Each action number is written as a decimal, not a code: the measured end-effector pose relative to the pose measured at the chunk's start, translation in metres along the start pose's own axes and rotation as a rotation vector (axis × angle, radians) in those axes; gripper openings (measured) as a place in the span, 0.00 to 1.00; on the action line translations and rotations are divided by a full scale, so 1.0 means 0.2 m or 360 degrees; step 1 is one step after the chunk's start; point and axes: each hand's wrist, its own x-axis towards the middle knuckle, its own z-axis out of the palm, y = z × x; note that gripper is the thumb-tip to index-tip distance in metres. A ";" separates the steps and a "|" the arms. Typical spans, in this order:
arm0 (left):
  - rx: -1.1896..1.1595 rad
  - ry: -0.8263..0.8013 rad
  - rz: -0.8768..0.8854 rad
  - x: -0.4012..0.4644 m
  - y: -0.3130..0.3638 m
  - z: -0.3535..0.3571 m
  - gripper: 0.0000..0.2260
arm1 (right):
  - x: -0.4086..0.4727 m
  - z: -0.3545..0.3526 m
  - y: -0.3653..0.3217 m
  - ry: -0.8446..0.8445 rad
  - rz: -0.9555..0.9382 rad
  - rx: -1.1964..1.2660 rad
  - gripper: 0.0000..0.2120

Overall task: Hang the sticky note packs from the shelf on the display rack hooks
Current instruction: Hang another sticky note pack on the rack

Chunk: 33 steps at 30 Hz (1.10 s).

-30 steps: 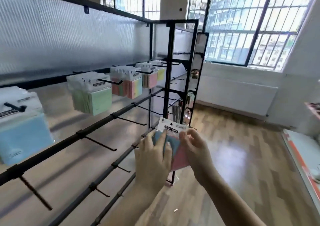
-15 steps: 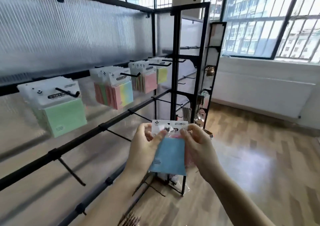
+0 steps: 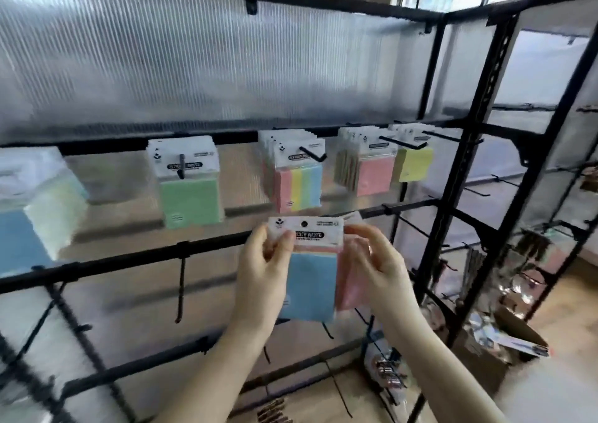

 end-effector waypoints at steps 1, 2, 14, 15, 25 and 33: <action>0.0045 0.0095 0.0013 -0.01 0.00 -0.04 0.15 | 0.02 0.05 0.01 -0.0077 0.0002 0.0012 0.10; 0.0097 0.0185 0.0024 -0.02 0.00 -0.09 0.16 | 0.03 0.10 0.01 -0.0155 0.0008 0.0033 0.10; 0.0473 0.0812 0.0123 -0.10 0.08 -0.68 0.14 | 0.01 0.72 -0.15 -0.0842 -0.0063 0.0178 0.04; 0.0484 0.0831 0.0141 -0.10 0.09 -0.72 0.13 | 0.01 0.76 -0.16 -0.0847 -0.0058 0.0193 0.05; 0.0471 0.1000 0.0361 -0.03 0.25 -1.11 0.16 | 0.05 1.13 -0.41 -0.0881 -0.0241 0.0201 0.05; 0.0453 0.1104 0.0395 0.09 0.29 -1.40 0.22 | 0.06 1.43 -0.55 -0.0782 -0.0309 0.0108 0.08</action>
